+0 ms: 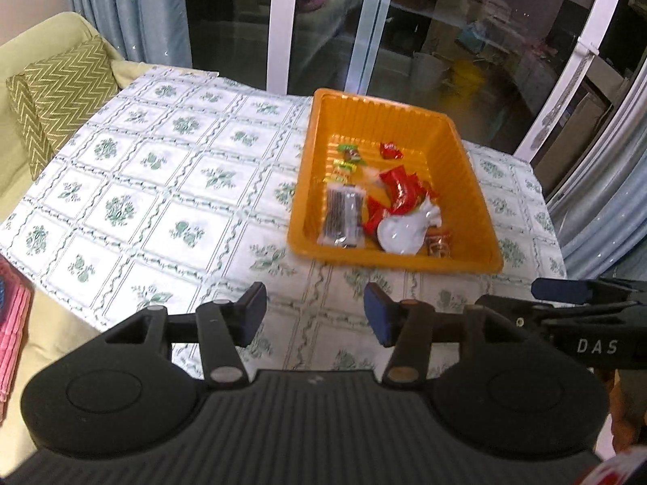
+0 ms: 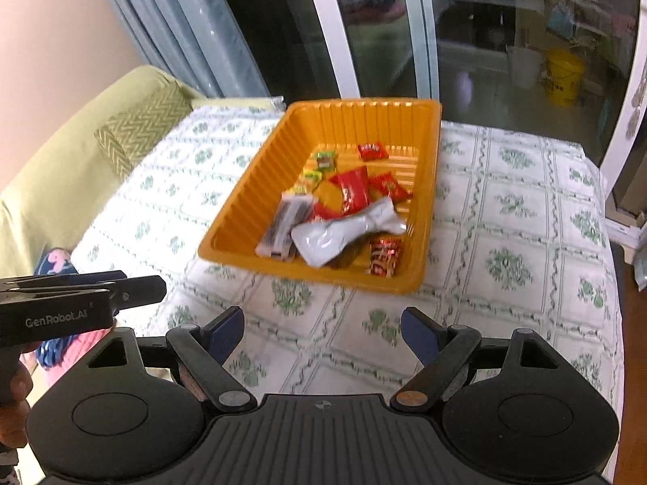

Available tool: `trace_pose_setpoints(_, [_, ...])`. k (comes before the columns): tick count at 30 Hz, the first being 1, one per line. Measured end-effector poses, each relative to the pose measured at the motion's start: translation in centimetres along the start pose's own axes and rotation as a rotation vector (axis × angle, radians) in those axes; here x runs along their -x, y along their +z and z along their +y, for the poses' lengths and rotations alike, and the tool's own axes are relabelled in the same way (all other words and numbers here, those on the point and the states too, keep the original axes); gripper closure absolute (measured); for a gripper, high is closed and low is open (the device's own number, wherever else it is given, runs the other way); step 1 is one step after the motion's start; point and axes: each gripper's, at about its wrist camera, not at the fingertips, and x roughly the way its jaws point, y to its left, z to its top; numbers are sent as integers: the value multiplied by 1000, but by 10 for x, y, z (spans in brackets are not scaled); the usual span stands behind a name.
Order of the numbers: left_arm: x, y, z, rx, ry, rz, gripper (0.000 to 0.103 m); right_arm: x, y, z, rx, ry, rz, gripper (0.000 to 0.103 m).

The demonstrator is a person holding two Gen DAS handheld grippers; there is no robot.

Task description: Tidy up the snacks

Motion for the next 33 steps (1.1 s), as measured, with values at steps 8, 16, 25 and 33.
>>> trace_pose_setpoints(8, [0,-10,7,-10,40,35,51,-3,-4,13,0,-5,26,19])
trace_pose_setpoints(16, [2,-10,14,-11,38,56,50,-7,-7,23,-11,-17,47,19])
trace_pose_setpoints(25, [3,-11,10,-45,17,62,49,-10,-8,21,-39,-39,58,19])
trace_pose_setpoints(33, [5,-11,8,-60,7,59,48,-11,-8,20,-49,-47,59,19])
